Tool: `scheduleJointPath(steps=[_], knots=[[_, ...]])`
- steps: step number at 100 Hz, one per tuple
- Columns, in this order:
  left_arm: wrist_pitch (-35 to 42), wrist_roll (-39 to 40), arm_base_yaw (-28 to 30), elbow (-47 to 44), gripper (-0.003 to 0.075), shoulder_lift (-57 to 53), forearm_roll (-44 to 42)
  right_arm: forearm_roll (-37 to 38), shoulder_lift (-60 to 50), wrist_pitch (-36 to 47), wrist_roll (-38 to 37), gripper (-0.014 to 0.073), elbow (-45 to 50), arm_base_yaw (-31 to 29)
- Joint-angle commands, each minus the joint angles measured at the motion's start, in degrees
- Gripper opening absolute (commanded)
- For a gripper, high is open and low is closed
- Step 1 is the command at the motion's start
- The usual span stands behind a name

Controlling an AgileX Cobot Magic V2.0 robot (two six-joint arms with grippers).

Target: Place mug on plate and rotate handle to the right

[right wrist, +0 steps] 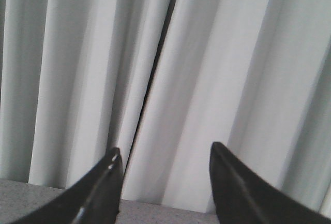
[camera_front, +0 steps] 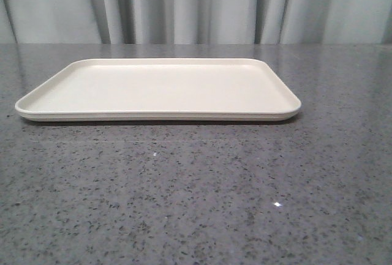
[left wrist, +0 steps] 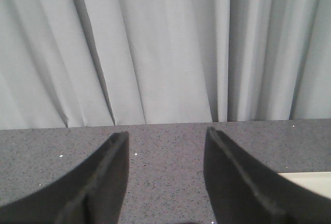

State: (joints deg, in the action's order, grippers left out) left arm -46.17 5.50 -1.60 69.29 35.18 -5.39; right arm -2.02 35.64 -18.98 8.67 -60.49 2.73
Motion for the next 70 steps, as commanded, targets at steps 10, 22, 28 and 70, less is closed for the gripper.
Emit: scheduleJointPath(steps=[10,22,28,70], knots=[[3.8,0.0,0.1,1.8,0.0363,0.9,-0.4,0.3,1.1,0.3,0.4,0.0502,-5.2,0.1],[1.2,0.0,0.1,4.2,0.038,1.8,-0.4,0.3,1.9,-0.3,0.4,0.0526,-7.2,0.1],[-0.7,0.0,0.1,6.5,0.0392,2.6,-0.4,0.3,1.9,-0.3,0.4,0.0526,-7.6,0.1],[-19.1,0.0,0.1,22.0,0.0401,12.6,-7.3,1.3,1.9,-2.0,0.4,0.0526,-7.6,0.1]])
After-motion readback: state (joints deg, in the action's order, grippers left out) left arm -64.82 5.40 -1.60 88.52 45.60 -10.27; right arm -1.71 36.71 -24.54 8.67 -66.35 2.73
